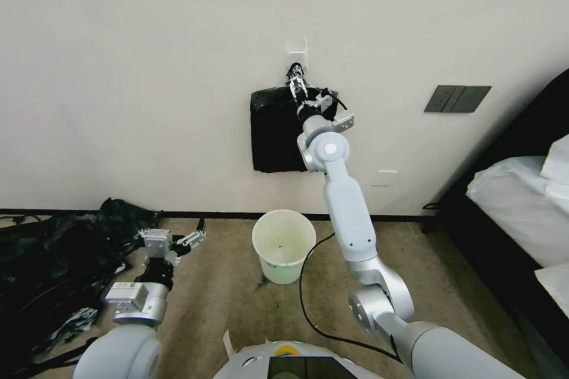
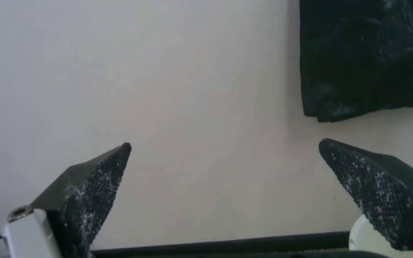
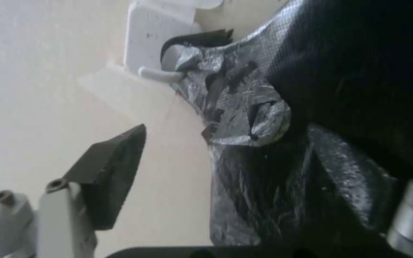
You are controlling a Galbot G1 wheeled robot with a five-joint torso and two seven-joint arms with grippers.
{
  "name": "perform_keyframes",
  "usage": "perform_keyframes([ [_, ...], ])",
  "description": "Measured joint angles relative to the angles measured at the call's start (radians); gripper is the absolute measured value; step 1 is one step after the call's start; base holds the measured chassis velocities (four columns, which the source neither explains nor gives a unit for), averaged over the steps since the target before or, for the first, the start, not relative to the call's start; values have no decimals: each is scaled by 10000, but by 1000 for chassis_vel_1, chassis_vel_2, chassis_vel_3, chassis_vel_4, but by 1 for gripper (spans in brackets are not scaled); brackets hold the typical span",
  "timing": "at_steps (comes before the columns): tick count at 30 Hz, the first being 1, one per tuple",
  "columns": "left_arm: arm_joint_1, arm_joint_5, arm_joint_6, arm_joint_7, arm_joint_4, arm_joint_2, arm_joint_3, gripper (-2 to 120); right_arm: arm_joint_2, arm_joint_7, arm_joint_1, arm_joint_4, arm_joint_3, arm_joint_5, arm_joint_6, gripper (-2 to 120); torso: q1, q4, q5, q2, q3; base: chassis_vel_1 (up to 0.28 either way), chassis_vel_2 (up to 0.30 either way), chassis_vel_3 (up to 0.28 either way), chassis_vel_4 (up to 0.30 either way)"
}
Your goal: Place a trash bag onto the trash bin.
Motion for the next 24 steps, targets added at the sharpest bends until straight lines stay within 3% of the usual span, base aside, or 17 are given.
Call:
perform_keyframes([
  [9,-154,1,-5,18,1,3,23,100,4,171,65,-56,-1,-7,64,69,1,0,0,0,0,0,0,0,0],
  [15,-241,2,-16,30,5,22,56,100,37,219,121,-101,6,7,86,43,0,-2,0,1,0,0,0,0,0],
  [22,-245,1,-21,42,5,23,99,100,52,243,175,-149,21,33,111,22,0,0,1,1,0,0,0,0,0],
  [24,-250,2,-25,45,5,15,108,100,42,290,215,-160,39,111,122,10,0,0,1,2,0,0,0,0,0],
])
